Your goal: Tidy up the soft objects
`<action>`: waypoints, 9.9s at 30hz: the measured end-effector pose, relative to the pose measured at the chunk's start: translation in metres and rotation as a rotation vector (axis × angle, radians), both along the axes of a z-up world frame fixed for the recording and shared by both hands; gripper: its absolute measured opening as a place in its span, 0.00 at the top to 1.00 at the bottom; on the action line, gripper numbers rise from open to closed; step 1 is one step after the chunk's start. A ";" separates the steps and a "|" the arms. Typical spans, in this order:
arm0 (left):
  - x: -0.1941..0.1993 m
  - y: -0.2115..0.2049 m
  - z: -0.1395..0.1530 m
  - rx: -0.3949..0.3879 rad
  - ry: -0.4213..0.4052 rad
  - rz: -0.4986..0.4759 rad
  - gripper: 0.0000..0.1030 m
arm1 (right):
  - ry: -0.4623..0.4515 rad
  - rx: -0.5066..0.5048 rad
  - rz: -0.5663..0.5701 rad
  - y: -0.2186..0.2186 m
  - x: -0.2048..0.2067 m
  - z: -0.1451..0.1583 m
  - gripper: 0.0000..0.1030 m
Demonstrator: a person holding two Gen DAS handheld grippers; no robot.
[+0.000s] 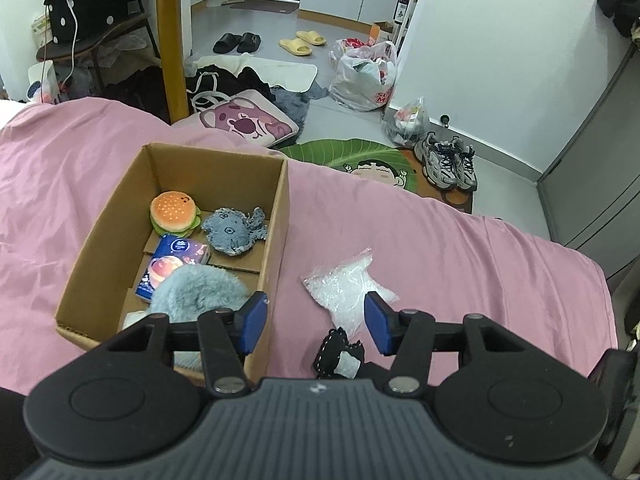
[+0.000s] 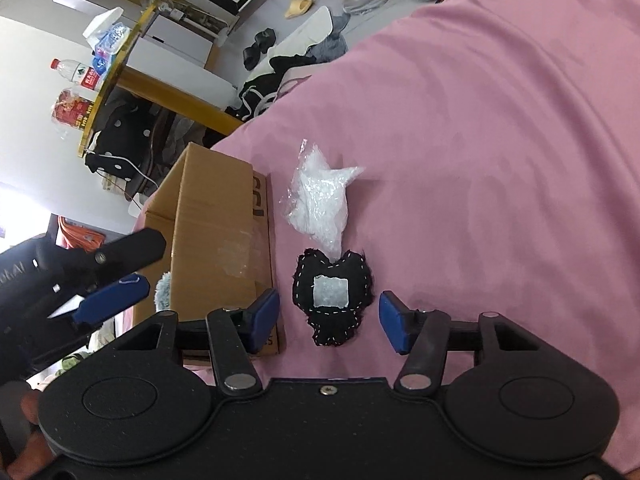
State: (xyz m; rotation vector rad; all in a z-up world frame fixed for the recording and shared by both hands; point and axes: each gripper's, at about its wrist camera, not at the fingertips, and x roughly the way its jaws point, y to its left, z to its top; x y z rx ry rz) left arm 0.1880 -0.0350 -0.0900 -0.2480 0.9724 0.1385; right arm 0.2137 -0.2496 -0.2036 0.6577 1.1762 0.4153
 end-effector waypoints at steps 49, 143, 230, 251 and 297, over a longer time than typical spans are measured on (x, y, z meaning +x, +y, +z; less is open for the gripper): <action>0.099 -0.047 -0.095 0.092 0.224 -0.036 0.35 | 0.028 -0.192 -0.214 -0.030 0.025 -0.020 0.72; 0.007 0.186 0.021 -0.183 0.050 0.100 0.54 | -0.304 -0.331 0.055 0.149 0.010 0.135 0.70; -0.154 0.050 0.121 0.094 -0.163 -0.045 0.01 | -0.535 -0.360 0.178 -0.026 -0.142 0.221 0.00; -0.190 0.034 0.135 0.135 -0.197 -0.091 0.01 | -0.595 -0.306 0.194 -0.028 -0.181 0.234 0.00; -0.200 0.042 0.138 0.120 -0.206 -0.085 0.01 | -0.568 -0.353 0.188 -0.021 -0.181 0.228 0.00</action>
